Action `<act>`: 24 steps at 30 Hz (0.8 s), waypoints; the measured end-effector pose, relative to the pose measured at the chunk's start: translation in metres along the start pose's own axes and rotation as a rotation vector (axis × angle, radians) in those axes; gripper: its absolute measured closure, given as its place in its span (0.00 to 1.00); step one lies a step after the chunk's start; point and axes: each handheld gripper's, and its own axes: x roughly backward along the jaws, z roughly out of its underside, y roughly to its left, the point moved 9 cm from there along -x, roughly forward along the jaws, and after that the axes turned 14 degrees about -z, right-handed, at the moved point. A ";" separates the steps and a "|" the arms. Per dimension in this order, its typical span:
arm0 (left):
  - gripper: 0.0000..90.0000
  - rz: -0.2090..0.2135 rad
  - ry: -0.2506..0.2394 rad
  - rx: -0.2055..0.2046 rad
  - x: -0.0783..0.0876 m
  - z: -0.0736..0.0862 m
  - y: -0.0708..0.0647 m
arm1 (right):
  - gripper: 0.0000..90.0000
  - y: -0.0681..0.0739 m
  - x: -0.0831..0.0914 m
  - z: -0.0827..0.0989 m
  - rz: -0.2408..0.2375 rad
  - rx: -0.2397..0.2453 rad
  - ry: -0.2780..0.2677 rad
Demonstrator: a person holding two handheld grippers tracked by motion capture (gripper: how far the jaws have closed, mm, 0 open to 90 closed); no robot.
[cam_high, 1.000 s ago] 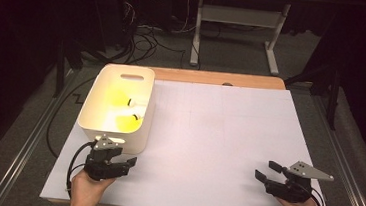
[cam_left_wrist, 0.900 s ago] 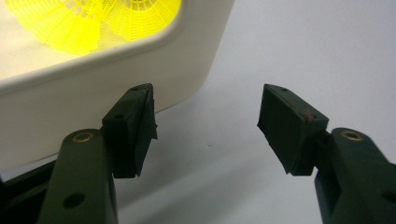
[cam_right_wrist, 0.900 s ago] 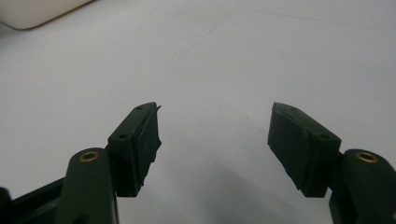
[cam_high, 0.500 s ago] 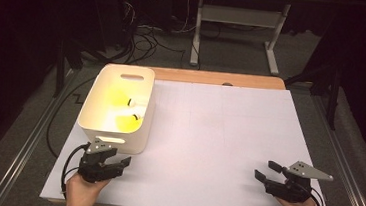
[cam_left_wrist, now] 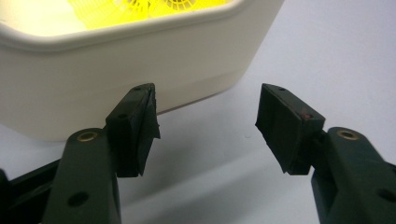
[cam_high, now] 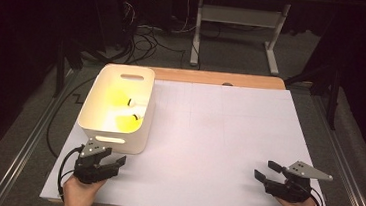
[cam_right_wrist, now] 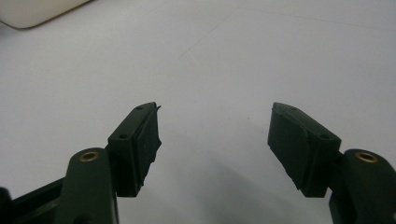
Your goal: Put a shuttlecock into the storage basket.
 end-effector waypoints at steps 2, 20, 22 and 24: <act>0.43 -0.002 -0.008 0.008 0.000 0.000 0.001 | 0.38 0.000 0.001 0.000 0.001 -0.003 -0.002; 0.43 -0.033 -0.037 0.061 -0.001 0.009 0.015 | 0.38 -0.001 0.001 0.001 0.004 -0.007 0.001; 0.43 -0.034 -0.036 0.067 -0.002 0.010 0.015 | 0.38 -0.001 0.001 0.001 0.003 -0.008 0.002; 0.43 -0.036 -0.036 0.066 -0.002 0.011 0.016 | 0.38 -0.001 0.001 0.001 0.002 -0.008 0.003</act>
